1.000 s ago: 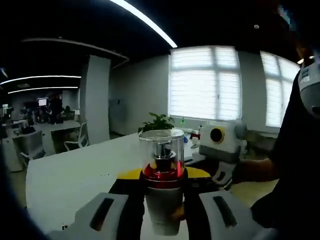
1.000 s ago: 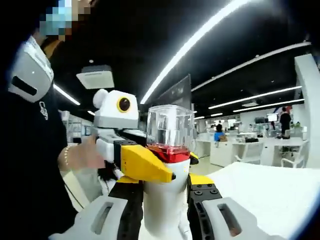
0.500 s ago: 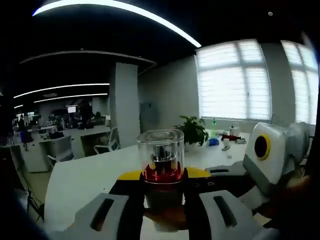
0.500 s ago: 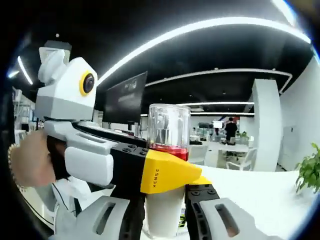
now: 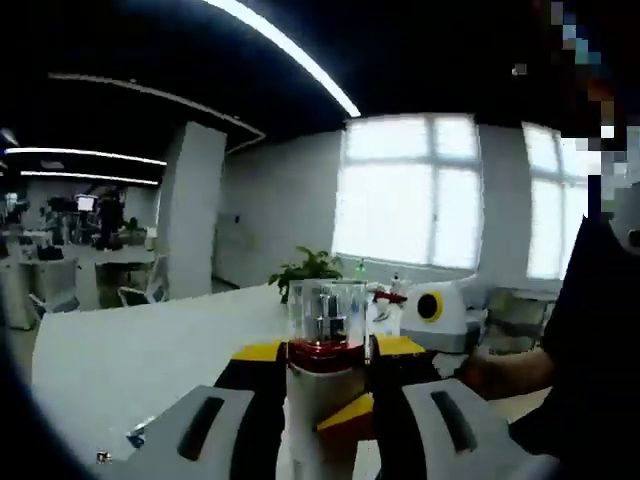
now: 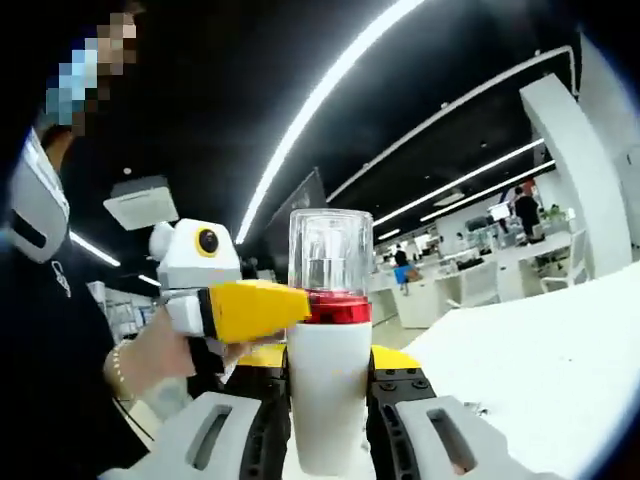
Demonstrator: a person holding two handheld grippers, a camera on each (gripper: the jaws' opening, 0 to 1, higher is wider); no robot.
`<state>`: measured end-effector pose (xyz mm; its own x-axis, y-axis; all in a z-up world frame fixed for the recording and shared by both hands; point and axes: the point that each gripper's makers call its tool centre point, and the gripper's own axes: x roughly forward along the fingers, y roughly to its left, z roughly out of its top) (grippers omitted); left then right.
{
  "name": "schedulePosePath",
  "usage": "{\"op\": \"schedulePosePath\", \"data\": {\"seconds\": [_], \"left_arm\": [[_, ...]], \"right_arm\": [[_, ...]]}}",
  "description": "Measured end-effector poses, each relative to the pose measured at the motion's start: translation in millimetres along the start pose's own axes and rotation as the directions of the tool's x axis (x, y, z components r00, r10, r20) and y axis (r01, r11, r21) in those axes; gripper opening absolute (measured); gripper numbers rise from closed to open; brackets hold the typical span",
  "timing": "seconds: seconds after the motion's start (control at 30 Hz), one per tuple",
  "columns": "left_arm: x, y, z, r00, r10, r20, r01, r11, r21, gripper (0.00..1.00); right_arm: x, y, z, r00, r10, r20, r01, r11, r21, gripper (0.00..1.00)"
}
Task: Arrange the skincare products in the storage area until every visible bottle or jar stands upright without overlapping.
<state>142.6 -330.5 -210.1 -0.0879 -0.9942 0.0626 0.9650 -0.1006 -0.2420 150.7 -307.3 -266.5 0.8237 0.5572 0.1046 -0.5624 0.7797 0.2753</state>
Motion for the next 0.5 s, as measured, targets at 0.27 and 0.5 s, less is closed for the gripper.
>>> {"op": "schedulePosePath", "data": {"seconds": [0.27, 0.5], "left_arm": [[-6, -4.5, -26.9, 0.969, -0.149, -0.195, 0.170, 0.981, 0.098, 0.37], [-6, -8.5, -49.9, 0.950, -0.147, -0.275, 0.201, 0.963, 0.181, 0.29]], "right_arm": [[-3, 14, -13.4, 0.983, 0.170, -0.067, -0.171, 0.985, -0.007, 0.19], [-5, 17, -12.7, 0.964, 0.254, -0.081, -0.259, 0.963, -0.070, 0.19]]}}
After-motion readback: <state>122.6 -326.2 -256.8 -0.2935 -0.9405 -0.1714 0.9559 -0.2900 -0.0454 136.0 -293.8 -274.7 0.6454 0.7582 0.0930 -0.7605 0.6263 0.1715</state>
